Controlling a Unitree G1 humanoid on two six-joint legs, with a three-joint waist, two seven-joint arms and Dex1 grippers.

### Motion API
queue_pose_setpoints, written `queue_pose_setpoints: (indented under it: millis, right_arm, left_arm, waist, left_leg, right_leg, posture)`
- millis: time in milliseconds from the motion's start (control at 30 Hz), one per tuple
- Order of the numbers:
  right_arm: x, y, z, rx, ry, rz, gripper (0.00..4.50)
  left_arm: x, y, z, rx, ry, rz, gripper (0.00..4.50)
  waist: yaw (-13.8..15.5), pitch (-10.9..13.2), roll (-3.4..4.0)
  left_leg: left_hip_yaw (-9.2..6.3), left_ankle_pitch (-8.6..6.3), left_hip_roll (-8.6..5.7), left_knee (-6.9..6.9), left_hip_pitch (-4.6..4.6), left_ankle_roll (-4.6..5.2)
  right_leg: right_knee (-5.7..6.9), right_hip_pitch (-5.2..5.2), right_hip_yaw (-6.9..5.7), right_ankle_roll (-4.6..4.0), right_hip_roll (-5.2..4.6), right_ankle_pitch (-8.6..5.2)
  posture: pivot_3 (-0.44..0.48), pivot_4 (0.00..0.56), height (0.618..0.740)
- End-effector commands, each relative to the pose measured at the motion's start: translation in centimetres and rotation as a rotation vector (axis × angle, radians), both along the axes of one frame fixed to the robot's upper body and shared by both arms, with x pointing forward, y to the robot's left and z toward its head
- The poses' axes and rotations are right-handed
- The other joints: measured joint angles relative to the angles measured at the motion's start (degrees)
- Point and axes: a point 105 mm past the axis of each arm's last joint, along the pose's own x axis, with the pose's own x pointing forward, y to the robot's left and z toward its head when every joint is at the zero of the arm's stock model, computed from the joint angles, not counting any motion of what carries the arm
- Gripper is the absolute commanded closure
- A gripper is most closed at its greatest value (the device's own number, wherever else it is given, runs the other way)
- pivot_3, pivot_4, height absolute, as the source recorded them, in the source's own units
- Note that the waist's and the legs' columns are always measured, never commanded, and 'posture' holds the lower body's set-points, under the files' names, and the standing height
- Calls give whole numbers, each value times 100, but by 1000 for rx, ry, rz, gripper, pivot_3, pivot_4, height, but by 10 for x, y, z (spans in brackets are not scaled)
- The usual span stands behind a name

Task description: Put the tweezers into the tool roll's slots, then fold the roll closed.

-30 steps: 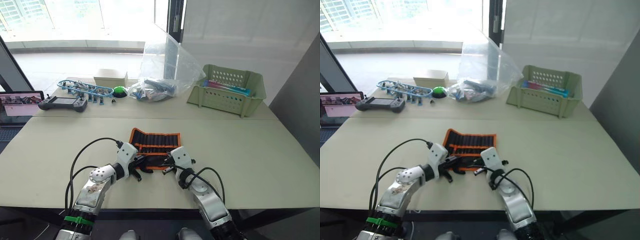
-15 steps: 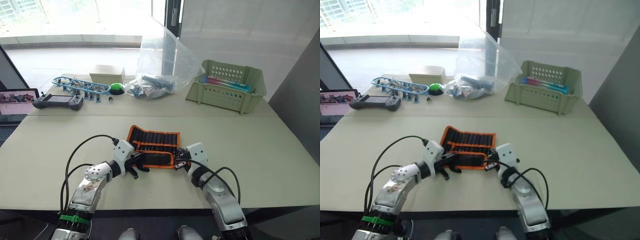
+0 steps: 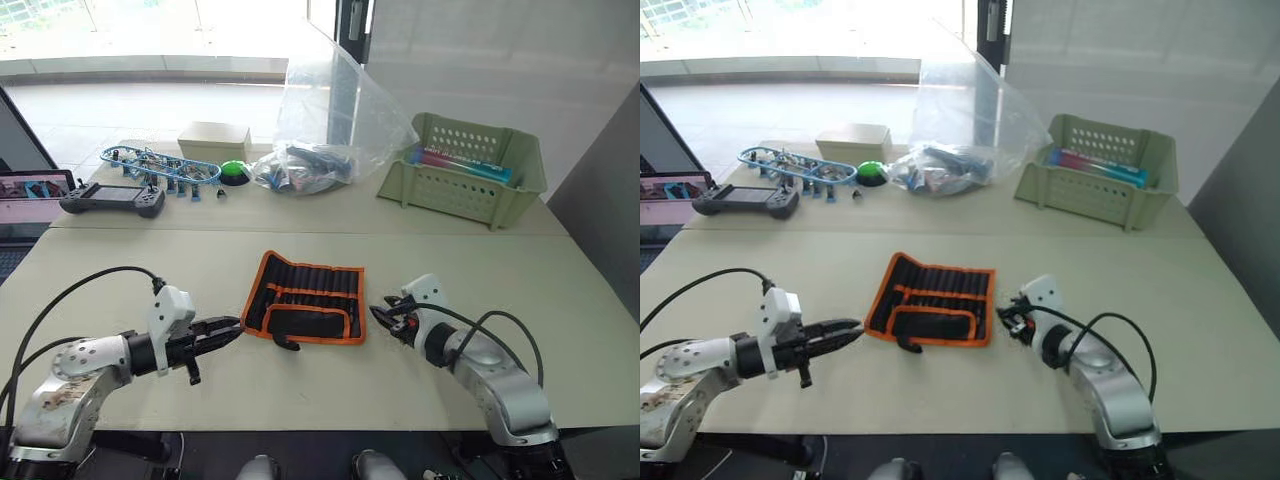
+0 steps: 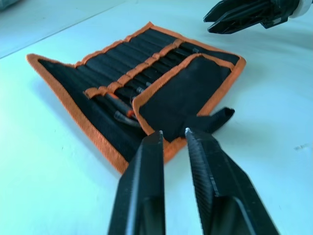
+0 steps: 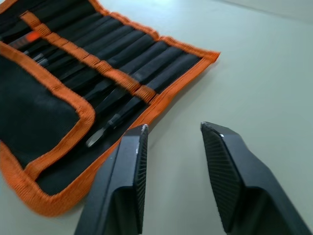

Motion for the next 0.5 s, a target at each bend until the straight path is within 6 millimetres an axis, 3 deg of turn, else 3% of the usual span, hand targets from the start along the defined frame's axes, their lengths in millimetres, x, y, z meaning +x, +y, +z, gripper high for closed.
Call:
queue_pose_setpoints:
  millis: [33, 67, 267, 500]
  right_arm:
    - [-7, 0, 4, 72, 81, 27, 1318]
    - [-5, -2, 2, 95, 122, 10, 955]
    - [2, 4, -9, 270, 330, -39, 943]
    - [-2, 31, -3, 414, 416, 40, 943]
  left_arm:
    - [-6, 3, 12, -10, -18, -30, 2344]
    - [-6, 3, 13, -11, -21, -29, 1961]
    - [-7, 4, 12, -21, -36, -15, 14]
    - [-7, 0, 12, -27, -41, -21, 14]
  waist:
    - [-3, 0, 0]
    - [-4, 1, 0]
    - [-39, 1, -5]
    - [-63, 0, -7]
  left_leg:
    - [3, 0, 1, 2, 2, 0]
    - [5, 0, 2, 4, 3, 0]
    - [8, 1, 8, 17, 16, 0]
    - [10, 1, 15, 15, 31, 0]
  right_leg:
    - [-1, 1, 0, -3, -1, -2]
    - [0, 2, 0, -3, -1, -5]
    - [12, 9, -1, -4, 3, -2]
    - [23, 13, 2, -8, 12, -4]
  posture:
    - [0, 150, 740]
    - [0, 150, 740]
    - [0, 150, 740]
    - [0, 150, 740]
